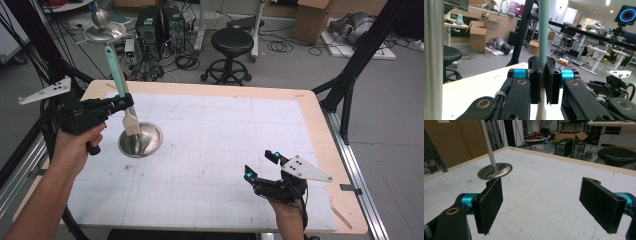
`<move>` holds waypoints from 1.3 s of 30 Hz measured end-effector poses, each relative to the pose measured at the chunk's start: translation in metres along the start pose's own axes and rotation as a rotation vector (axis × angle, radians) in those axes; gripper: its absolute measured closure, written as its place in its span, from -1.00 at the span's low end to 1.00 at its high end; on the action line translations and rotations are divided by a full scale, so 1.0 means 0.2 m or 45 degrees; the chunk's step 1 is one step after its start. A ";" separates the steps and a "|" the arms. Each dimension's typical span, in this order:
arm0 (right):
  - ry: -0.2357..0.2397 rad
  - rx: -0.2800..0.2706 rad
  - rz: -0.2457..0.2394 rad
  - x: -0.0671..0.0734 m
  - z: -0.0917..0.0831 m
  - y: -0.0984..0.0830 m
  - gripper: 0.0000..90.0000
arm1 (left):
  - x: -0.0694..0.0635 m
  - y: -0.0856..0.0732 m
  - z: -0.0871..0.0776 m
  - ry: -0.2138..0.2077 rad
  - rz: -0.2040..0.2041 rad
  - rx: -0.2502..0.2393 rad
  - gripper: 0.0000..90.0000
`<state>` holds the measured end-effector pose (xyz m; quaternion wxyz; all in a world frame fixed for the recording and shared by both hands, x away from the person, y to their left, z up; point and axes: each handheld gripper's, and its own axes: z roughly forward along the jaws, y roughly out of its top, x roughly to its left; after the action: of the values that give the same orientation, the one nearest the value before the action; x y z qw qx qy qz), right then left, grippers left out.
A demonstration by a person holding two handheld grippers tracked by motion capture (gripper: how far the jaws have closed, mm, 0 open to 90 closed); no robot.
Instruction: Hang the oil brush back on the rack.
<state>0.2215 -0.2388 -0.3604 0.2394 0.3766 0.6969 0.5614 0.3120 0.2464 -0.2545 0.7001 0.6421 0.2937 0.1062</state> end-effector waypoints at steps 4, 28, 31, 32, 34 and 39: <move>0.003 0.005 0.001 0.00 0.00 0.00 -0.60 | 0.02 0.00 0.00 0.005 -0.020 -0.003 0.86; -0.043 -0.010 0.006 -0.04 -0.04 -0.03 -0.60 | 0.03 -0.15 -0.16 0.195 0.138 -0.078 -0.26; -0.060 -0.013 0.012 -0.06 -0.05 -0.04 -0.60 | 0.01 -0.22 -0.20 0.242 0.150 -0.066 -0.41; -0.060 -0.013 0.012 -0.06 -0.05 -0.04 -0.60 | 0.01 -0.22 -0.20 0.242 0.150 -0.066 -0.44; -0.063 -0.029 0.019 -0.06 -0.06 -0.04 -0.60 | -0.01 -0.27 -0.23 0.275 0.160 -0.045 -0.51; -0.060 -0.040 -0.005 -0.08 -0.07 -0.07 -0.60 | -0.06 -0.46 -0.30 0.263 0.199 -0.009 -0.66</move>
<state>0.2171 -0.2615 -0.3712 0.2627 0.3846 0.6828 0.5629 0.2486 0.2759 -0.3392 0.6579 0.6462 0.3131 0.2271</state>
